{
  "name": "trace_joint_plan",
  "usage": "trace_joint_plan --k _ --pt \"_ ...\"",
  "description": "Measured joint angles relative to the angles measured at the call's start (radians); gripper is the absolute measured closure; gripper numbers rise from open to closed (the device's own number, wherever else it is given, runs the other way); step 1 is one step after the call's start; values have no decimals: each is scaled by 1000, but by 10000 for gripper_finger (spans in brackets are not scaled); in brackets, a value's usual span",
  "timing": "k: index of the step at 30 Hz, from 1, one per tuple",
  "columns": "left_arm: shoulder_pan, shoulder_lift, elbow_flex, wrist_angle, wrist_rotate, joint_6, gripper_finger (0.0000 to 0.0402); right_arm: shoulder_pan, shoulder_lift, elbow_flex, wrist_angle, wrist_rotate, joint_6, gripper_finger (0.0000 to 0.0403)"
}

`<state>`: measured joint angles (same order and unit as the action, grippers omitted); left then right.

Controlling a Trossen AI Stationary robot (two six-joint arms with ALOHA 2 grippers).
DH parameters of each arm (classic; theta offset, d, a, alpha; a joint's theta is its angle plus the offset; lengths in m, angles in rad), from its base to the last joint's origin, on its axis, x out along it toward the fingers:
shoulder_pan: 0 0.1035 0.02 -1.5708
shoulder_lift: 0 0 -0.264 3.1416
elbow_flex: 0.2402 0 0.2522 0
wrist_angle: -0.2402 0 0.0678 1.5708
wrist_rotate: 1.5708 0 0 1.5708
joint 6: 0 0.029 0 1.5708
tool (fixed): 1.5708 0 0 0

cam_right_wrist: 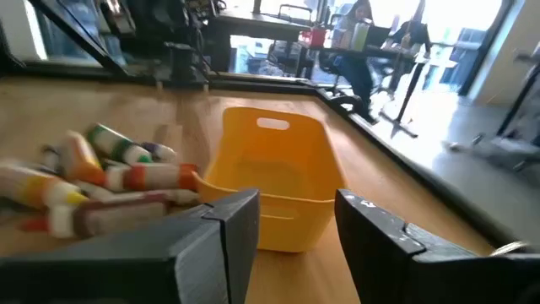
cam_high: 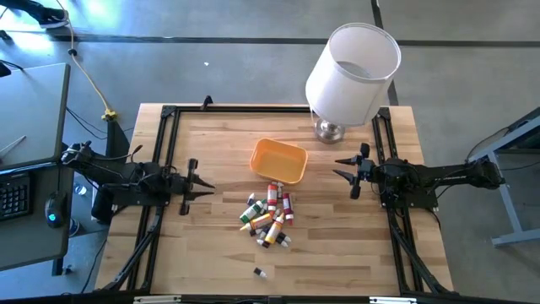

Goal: Pick & Place food coloring
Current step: Put the large red food coloring bottle into the yellow container

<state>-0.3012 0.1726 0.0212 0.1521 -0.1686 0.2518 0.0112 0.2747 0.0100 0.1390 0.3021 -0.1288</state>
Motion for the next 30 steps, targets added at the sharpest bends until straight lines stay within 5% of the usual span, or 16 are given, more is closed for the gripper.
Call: trace_joint_plan --k 4,11,17,21,30 --pt "0 0 0 98 2 -35 328 0 0 0 0 28 -118 254" --pt "0 0 0 207 1 2 328 0 0 0 0 27 -98 254" --pt "0 0 0 210 -41 5 328 0 0 0 5 -52 134 254" --pt "0 0 0 237 -152 2 328 0 -1 0 57 -48 141 254" --pt "0 0 0 304 -230 24 328 0 0 0 151 113 2 254"
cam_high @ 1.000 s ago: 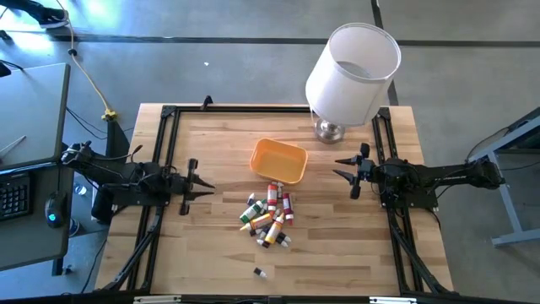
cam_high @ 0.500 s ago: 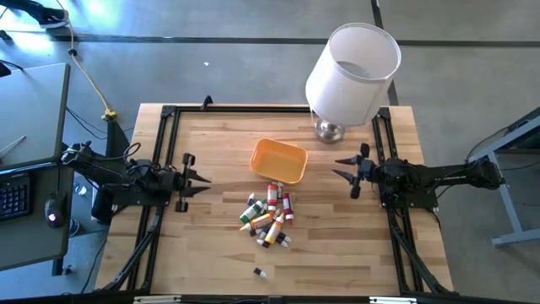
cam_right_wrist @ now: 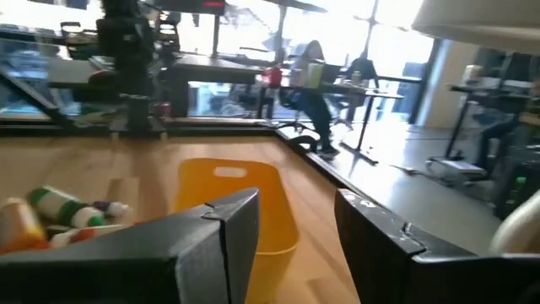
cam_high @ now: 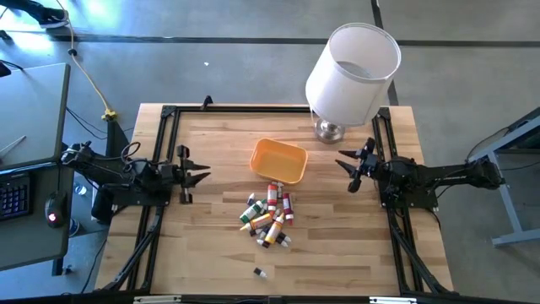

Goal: Pick & Place food coloring
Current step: Put the large red food coloring bottle into the yellow container

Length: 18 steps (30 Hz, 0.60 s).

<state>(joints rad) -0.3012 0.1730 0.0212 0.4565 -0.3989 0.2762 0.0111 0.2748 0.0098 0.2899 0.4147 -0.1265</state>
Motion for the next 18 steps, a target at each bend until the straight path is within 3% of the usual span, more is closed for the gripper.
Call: trace_joint_plan --k 4,9,13,18 --pt "0 0 0 42 -24 7 328 0 0 0 -3 -42 8 254" --pt "0 10 0 33 -121 -19 328 0 2 0 -15 -141 195 254" --pt "1 30 0 33 -228 -19 328 0 30 0 -14 -128 232 254" --pt "1 56 0 62 -246 -19 328 1 125 0 49 -111 280 254"
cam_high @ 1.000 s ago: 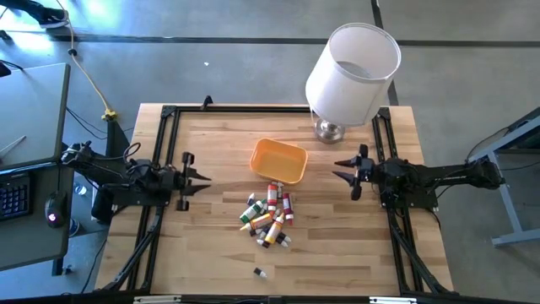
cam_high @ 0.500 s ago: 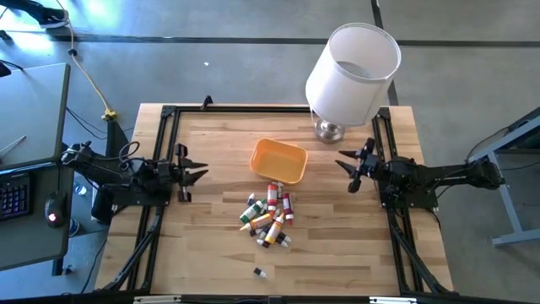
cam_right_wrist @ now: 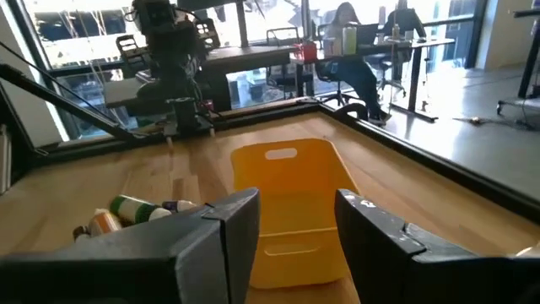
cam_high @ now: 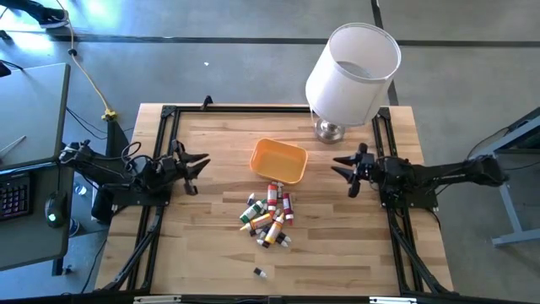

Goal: Pick & Place food coloring
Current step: Put the large red food coloring bottle into the yellow container

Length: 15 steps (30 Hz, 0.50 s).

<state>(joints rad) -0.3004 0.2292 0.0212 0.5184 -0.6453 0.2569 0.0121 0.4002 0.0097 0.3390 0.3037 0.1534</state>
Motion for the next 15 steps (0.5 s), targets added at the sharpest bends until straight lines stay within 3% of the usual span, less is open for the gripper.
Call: trace_joint_plan --k 8,15 --pt "0 77 33 4 -17 44 327 4 270 68 161 23 48 254" --pt "0 191 40 3 -24 52 294 5 550 286 77 -5 139 254"
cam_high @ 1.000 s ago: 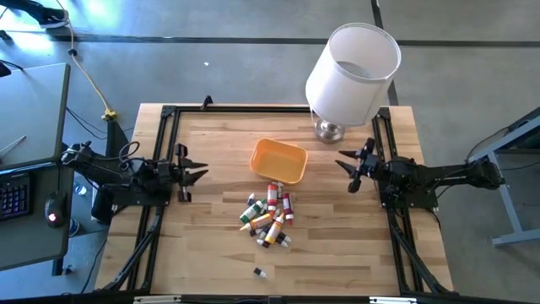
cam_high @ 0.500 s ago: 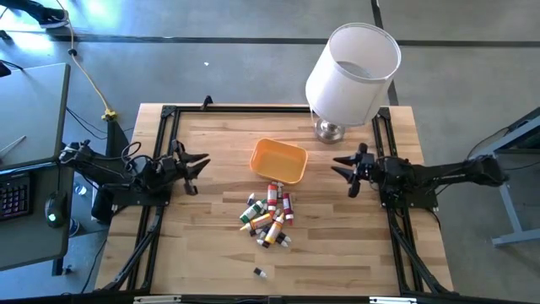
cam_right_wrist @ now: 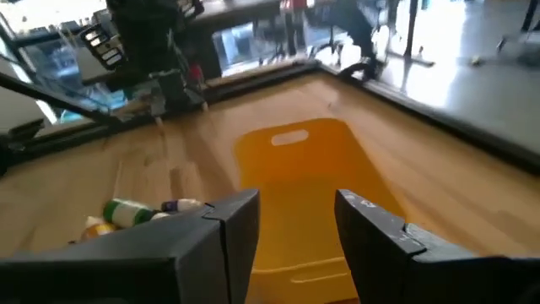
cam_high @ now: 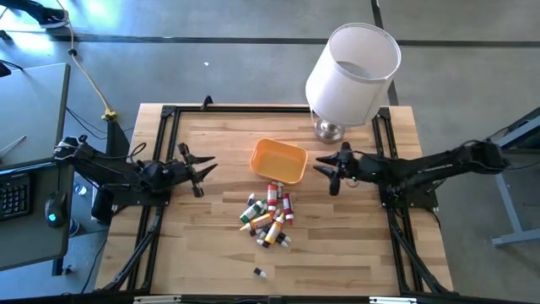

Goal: Pick & Place food coloring
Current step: Put the large red food coloring bottle into the yellow container

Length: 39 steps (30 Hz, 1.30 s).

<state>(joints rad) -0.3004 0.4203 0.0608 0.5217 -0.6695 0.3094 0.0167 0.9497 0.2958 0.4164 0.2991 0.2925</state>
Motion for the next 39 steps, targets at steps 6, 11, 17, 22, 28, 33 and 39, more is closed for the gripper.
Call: trace_joint_plan --k 6,11,17,22,28,33,39 --pt "0 66 1 1 -1 0 251 48 227 270 -342 -91 213 254" --pt "0 88 2 2 -4 0 239 77 380 505 -646 -312 424 254" --pt "0 89 4 3 -5 0 238 108 530 682 -823 -441 680 254" --pt "0 89 4 10 -5 0 238 137 647 739 -831 -474 827 254" --pt "0 93 5 6 5 -52 238 152 754 772 -824 -547 882 253" --pt "0 95 5 5 6 -52 238 147 810 770 -816 -561 883 253" --pt "0 94 5 3 6 -52 238 130 838 769 -795 -516 883 253"
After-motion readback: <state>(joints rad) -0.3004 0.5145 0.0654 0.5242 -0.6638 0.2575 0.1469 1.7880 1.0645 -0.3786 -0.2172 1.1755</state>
